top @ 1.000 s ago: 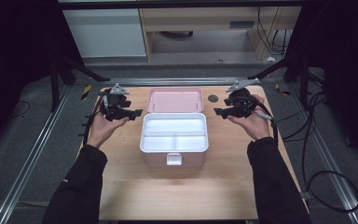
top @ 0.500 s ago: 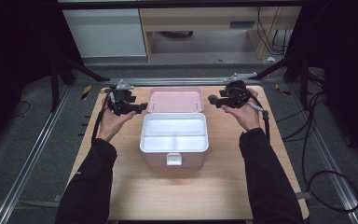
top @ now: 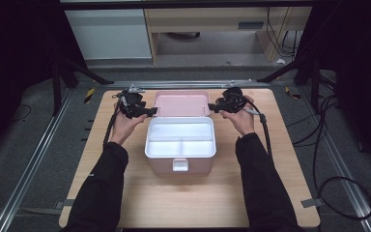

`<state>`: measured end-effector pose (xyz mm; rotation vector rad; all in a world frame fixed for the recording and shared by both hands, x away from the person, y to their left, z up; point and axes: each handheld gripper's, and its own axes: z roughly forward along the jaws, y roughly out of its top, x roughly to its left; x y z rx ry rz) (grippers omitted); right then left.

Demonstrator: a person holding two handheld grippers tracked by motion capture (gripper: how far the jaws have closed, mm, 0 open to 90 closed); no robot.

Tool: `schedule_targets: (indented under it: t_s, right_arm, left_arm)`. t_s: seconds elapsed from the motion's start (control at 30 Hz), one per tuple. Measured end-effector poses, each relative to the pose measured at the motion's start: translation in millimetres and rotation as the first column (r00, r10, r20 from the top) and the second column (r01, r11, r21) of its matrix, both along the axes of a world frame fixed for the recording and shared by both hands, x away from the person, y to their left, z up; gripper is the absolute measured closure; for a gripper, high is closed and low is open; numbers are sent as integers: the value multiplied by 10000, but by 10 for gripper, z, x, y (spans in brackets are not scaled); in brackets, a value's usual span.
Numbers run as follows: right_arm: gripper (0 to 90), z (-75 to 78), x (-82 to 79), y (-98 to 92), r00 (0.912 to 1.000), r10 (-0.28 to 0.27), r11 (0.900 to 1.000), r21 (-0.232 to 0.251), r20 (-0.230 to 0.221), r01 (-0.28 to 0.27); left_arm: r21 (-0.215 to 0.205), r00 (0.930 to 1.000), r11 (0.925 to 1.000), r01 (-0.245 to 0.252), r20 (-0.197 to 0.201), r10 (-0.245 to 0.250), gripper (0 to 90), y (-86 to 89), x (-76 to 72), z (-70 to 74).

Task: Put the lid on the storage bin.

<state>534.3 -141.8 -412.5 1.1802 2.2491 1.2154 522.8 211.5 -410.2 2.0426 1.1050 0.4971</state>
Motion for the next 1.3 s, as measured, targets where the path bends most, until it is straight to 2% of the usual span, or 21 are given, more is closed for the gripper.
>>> schedule_targets:
  t_s: [0.13, 0.3, 0.4, 0.6, 0.8, 0.97, 1.1, 1.2, 1.3]
  right_arm:
    - [436, -78, 36, 86, 9999, 65, 10000, -59, -151, -66]
    - [429, -197, 82, 144, 9984, 138, 9999, -74, -552, -142]
    - [430, -245, 102, 158, 9971, 212, 9993, 321, -735, -189]
    - [429, -283, 141, 189, 9962, 175, 9990, 432, -850, -139]
    - [432, -313, 166, 212, 9949, 36, 9986, 537, -1011, 19]
    - [471, -272, 149, 230, 9969, -83, 9997, 224, -784, 101]
    - [489, -223, 138, 186, 9975, -115, 9976, 672, -690, 161]
    - [490, -158, 106, 188, 9994, -163, 9973, 706, -320, 185]
    - [502, -74, 72, 158, 9999, -160, 9945, 1031, 5, 158]
  left_arm:
    - [69, 9997, 10000, 59, -231, -58, 386, -52, 60, -103]
    - [-188, 9995, 9998, 84, -287, -90, 387, -83, 103, -162]
    - [-268, 9996, 9996, 45, -277, -52, 388, -89, 129, -192]
    - [-572, 9994, 9983, 120, -322, -139, 413, -85, 173, -254]
    - [-671, 9994, 9977, 112, -307, -133, 422, -96, 184, -276]
    - [-806, 9995, 9966, 195, -247, -215, 463, -54, 163, -230]
    - [-1016, 9997, 9945, 241, 20, -240, 480, -30, 138, -171]
    - [-1252, 9993, 9918, 244, 320, -206, 498, -5, 107, -98]
    - [-1407, 9973, 9894, 345, 685, -251, 513, 17, 55, -8]
